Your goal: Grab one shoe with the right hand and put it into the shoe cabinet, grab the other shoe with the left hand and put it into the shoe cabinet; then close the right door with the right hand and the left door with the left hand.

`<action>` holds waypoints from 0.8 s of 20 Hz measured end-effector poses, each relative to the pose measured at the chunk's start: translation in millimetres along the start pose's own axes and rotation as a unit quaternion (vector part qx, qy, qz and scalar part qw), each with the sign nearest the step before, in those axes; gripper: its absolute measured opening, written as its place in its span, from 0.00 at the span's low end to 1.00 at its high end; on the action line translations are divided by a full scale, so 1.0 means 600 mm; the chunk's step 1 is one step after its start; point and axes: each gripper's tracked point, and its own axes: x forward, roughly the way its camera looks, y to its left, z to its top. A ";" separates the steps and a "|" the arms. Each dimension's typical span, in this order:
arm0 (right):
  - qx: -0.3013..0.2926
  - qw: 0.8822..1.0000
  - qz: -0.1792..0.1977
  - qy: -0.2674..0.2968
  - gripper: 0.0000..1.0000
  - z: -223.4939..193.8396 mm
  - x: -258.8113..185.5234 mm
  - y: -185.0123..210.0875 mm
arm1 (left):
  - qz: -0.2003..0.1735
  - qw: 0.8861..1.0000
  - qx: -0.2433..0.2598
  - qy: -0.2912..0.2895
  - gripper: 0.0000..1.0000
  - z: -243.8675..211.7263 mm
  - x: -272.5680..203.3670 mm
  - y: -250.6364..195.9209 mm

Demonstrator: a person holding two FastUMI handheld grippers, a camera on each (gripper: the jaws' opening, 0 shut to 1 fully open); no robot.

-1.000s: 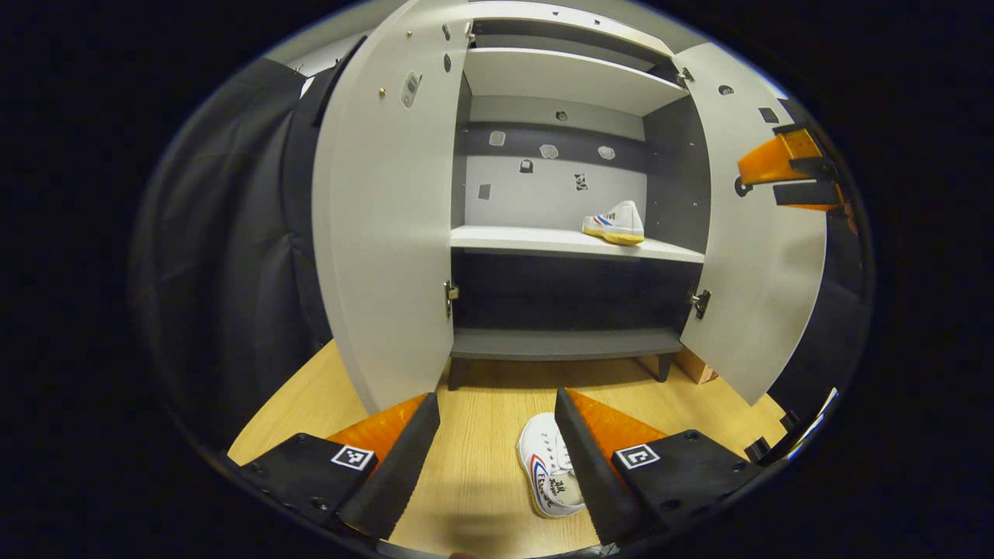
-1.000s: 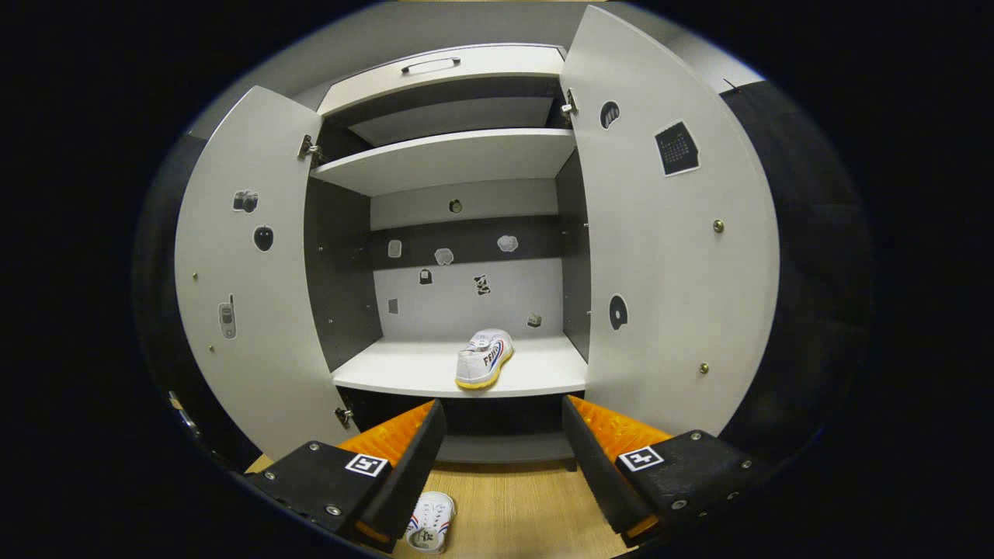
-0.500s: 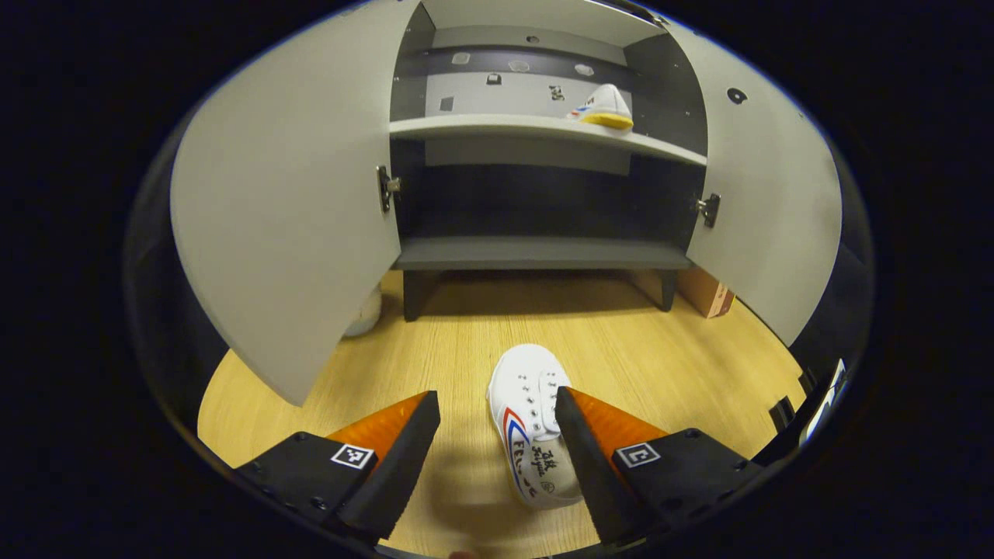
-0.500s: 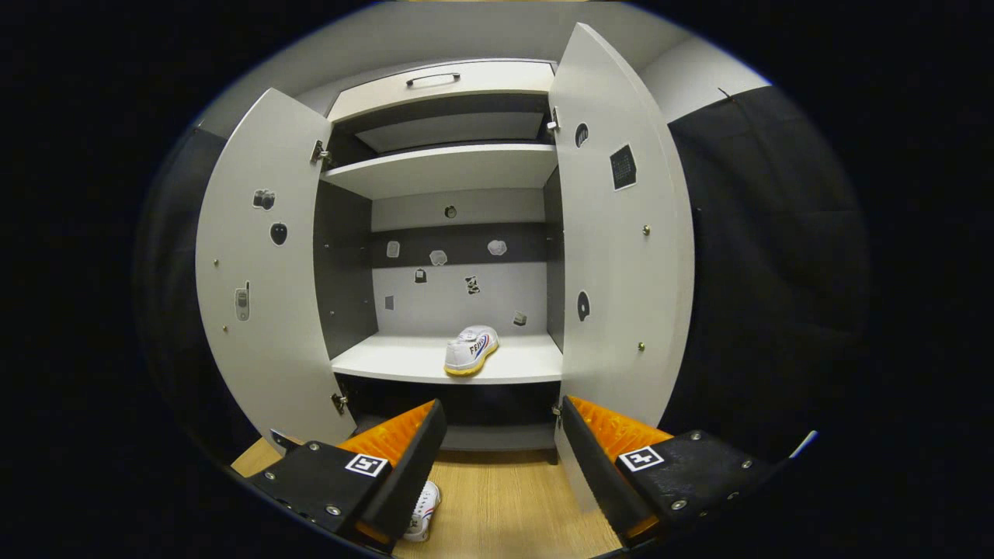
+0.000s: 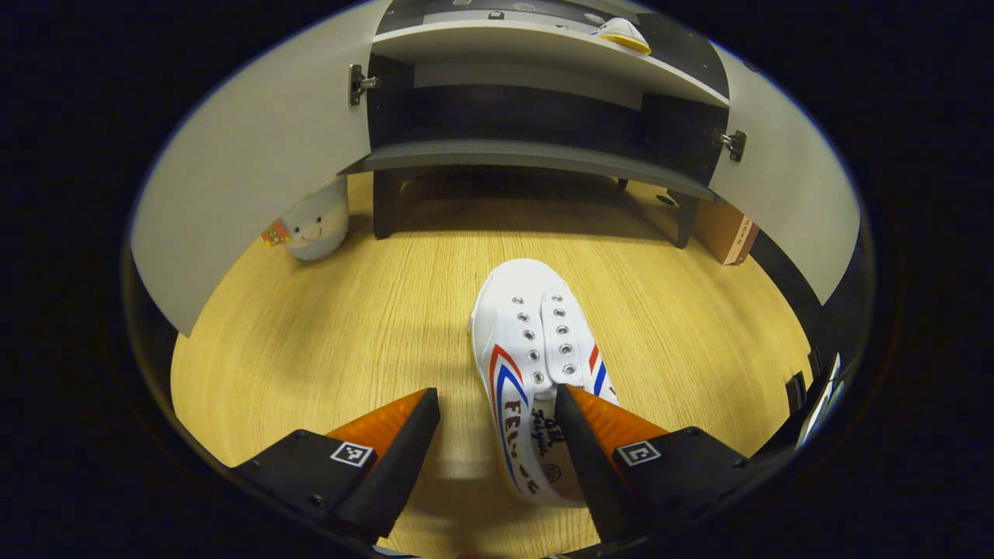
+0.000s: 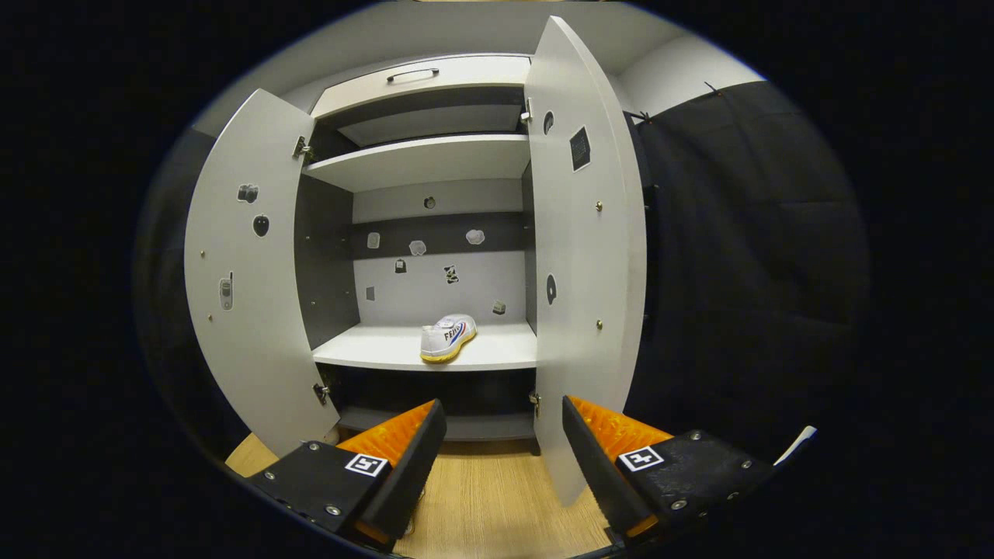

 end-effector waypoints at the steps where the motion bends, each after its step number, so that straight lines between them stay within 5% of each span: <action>1: 0.003 1.000 -0.001 0.002 0.93 -0.003 0.002 -0.001 | -0.004 1.000 0.003 0.010 0.98 -0.007 0.001 -0.002; 4: 0.013 1.000 -0.003 0.009 0.92 -0.012 0.003 -0.009 | -0.021 1.000 0.015 0.005 0.95 -0.001 0.004 -0.013; 6: 0.016 1.000 -0.001 0.009 0.92 -0.013 0.003 -0.008 | -0.035 0.999 0.016 0.011 0.81 -0.003 0.008 -0.027; 7: 0.017 1.000 0.001 0.010 0.92 -0.014 0.003 -0.005 | -0.031 0.999 0.018 0.014 0.64 -0.003 0.007 -0.026; 10: 0.013 1.000 0.009 0.008 0.92 -0.012 0.004 0.004 | -0.013 0.999 0.010 0.039 0.50 0.001 0.007 -0.013; 13: 0.009 1.000 0.017 0.004 0.93 -0.007 0.006 0.015 | -0.004 0.998 -0.017 0.055 0.14 0.005 0.010 0.000; 16: 0.009 1.000 0.027 0.003 0.92 -0.004 0.011 0.027 | 0.010 0.998 0.017 0.058 0.07 0.019 0.008 0.003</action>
